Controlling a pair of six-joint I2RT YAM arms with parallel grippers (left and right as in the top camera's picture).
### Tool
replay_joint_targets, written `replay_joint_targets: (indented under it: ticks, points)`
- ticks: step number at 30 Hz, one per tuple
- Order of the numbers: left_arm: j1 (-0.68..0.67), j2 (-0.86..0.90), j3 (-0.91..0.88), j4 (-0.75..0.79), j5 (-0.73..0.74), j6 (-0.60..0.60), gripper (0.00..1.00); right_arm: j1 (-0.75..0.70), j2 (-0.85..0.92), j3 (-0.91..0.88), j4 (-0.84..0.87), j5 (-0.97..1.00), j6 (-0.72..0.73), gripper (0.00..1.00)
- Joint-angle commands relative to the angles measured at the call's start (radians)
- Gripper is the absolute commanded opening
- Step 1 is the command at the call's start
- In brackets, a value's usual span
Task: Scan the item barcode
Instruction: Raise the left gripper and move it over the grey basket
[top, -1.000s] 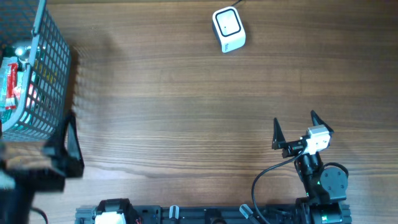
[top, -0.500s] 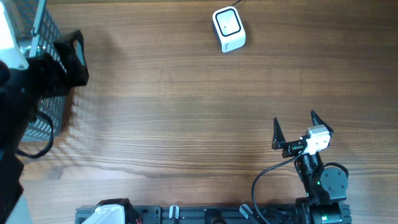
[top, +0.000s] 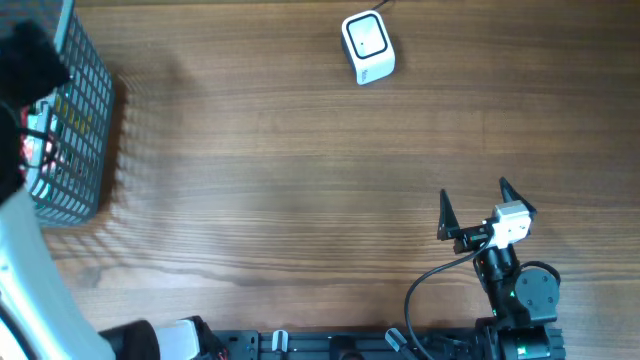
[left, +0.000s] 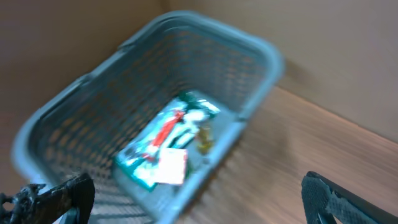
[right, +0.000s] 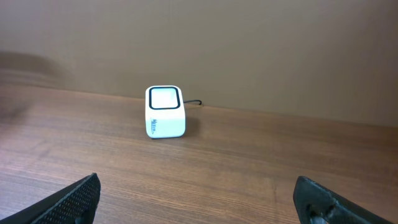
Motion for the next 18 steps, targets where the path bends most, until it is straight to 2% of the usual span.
replay_joint_targets:
  ticks: [1, 10, 18]
  points:
    - [0.099, 0.038, 0.009, -0.008, -0.024, -0.028, 1.00, -0.003, -0.008, -0.001, 0.003, 0.013, -0.005, 1.00]
    - [0.288, 0.107, 0.008, -0.042, 0.224, -0.024, 1.00, -0.003, -0.008, -0.001, 0.003, 0.013, -0.005, 1.00]
    - [0.391, 0.134, 0.008, -0.046, 0.389, -0.024, 1.00, -0.003, -0.008, -0.001, 0.003, 0.013, -0.005, 1.00]
